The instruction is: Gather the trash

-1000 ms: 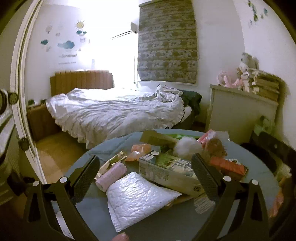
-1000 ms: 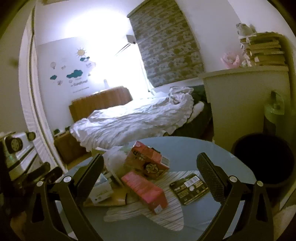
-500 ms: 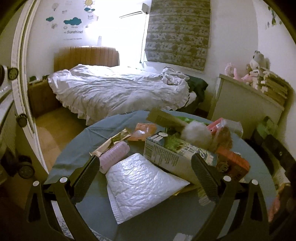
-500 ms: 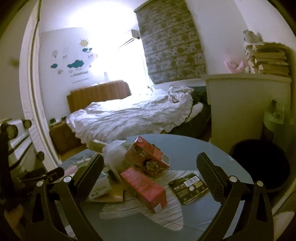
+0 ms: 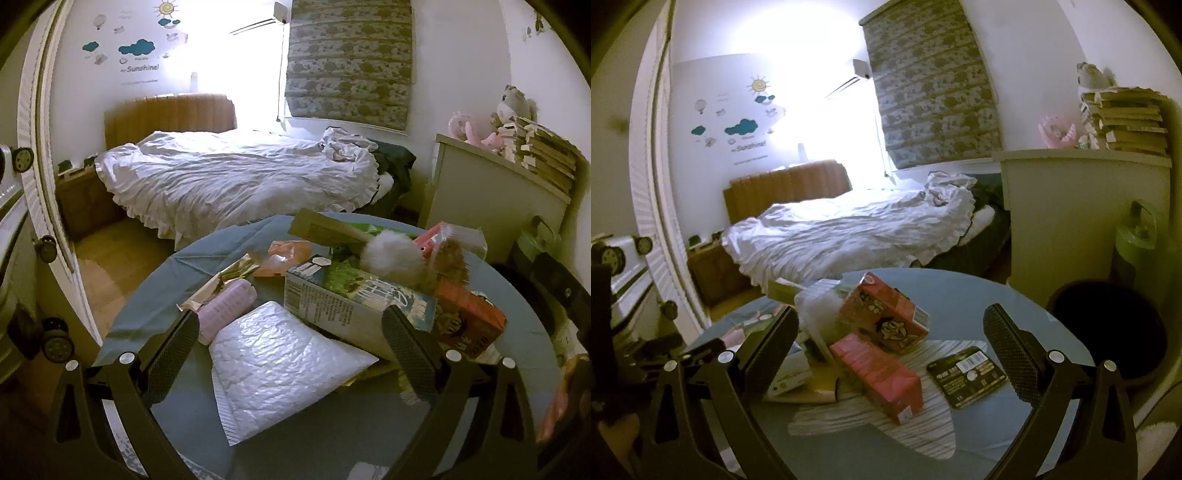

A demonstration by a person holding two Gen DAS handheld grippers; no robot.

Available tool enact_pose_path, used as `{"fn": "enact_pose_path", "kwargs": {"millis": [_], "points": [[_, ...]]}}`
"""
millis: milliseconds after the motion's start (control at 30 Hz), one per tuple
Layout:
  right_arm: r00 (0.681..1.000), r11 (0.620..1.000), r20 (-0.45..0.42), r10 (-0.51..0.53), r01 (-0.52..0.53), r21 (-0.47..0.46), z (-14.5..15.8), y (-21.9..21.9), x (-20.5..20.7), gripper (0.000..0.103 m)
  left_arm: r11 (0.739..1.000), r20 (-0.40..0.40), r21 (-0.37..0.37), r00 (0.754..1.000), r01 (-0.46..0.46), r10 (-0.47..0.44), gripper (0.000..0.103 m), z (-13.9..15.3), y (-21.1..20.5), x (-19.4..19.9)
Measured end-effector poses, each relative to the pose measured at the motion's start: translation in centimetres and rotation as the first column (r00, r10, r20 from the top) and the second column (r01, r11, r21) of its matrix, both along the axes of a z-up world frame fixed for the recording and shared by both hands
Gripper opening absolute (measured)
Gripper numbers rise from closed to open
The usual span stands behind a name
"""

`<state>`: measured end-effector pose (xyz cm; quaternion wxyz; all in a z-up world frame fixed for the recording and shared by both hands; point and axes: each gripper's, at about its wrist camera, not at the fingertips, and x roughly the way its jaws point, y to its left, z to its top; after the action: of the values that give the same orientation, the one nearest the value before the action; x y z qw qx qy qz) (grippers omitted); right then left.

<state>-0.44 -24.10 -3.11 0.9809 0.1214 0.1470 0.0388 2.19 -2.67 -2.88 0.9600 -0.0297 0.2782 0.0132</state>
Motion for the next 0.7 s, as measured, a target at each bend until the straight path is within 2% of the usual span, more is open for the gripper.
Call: {"fn": "enact_pose_path", "kwargs": {"millis": [700], "points": [[1.0, 1.0, -0.002, 0.009, -0.009, -0.023, 0.09, 0.42, 0.08, 0.099, 1.0, -0.002, 0.001, 1.0, 0.001, -0.001, 0.098, 0.04, -0.09, -0.1]]}}
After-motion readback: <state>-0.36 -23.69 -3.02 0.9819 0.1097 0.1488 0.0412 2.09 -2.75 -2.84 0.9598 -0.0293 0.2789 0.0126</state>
